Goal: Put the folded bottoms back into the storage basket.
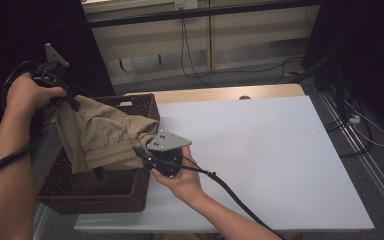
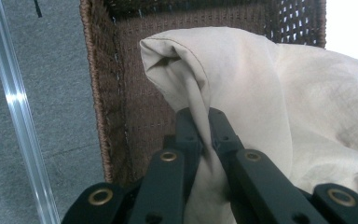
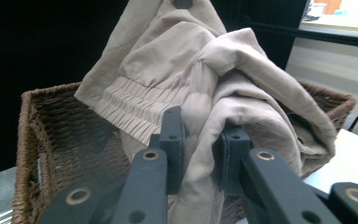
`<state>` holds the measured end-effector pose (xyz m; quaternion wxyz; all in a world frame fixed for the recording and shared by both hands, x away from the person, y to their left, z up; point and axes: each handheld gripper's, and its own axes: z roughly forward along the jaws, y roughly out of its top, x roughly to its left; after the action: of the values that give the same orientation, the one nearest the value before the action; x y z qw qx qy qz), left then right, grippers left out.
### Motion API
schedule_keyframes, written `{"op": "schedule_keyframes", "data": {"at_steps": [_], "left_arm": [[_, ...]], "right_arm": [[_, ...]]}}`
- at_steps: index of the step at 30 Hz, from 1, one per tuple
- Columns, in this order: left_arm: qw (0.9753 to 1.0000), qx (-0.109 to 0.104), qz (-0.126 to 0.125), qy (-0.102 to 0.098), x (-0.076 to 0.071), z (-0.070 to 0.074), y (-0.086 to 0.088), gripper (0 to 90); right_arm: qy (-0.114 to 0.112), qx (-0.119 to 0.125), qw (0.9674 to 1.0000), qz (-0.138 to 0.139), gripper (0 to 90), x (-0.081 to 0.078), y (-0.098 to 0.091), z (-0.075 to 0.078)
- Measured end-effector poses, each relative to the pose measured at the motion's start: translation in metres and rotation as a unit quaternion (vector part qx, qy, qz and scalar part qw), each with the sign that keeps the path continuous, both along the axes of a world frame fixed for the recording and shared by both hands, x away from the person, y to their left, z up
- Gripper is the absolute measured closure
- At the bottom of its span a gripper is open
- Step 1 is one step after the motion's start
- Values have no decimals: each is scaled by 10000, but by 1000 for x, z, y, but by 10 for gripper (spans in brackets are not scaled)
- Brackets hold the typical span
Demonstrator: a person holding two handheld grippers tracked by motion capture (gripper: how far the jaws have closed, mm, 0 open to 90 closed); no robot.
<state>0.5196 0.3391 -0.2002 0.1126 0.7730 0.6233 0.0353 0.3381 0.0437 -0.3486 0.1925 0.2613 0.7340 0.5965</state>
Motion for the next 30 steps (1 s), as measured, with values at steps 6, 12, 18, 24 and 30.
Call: {"op": "schedule_keyframes", "data": {"at_steps": [6, 12, 18, 24, 30], "left_arm": [[10000, -2, 24, 41, 2, -10, 5, 855], [9999, -3, 91, 53, 4, -16, 9, 855], [9999, -27, 108, 8, 4, -16, 11, 855], [9999, -15, 120, 19, 4, -15, 13, 855], [9999, -3, 132, 1, 4, -15, 14, 855]], "right_arm": [[42, -100, 9999, 42, 758, 0, 5, -5], [95, -114, 9998, 98, 756, -1, 10, -10], [132, -111, 9998, 82, 753, 2, 11, -11], [134, -144, 9997, 119, 748, 3, 14, -12], [151, -145, 9997, 118, 748, 4, 16, -12]]}}
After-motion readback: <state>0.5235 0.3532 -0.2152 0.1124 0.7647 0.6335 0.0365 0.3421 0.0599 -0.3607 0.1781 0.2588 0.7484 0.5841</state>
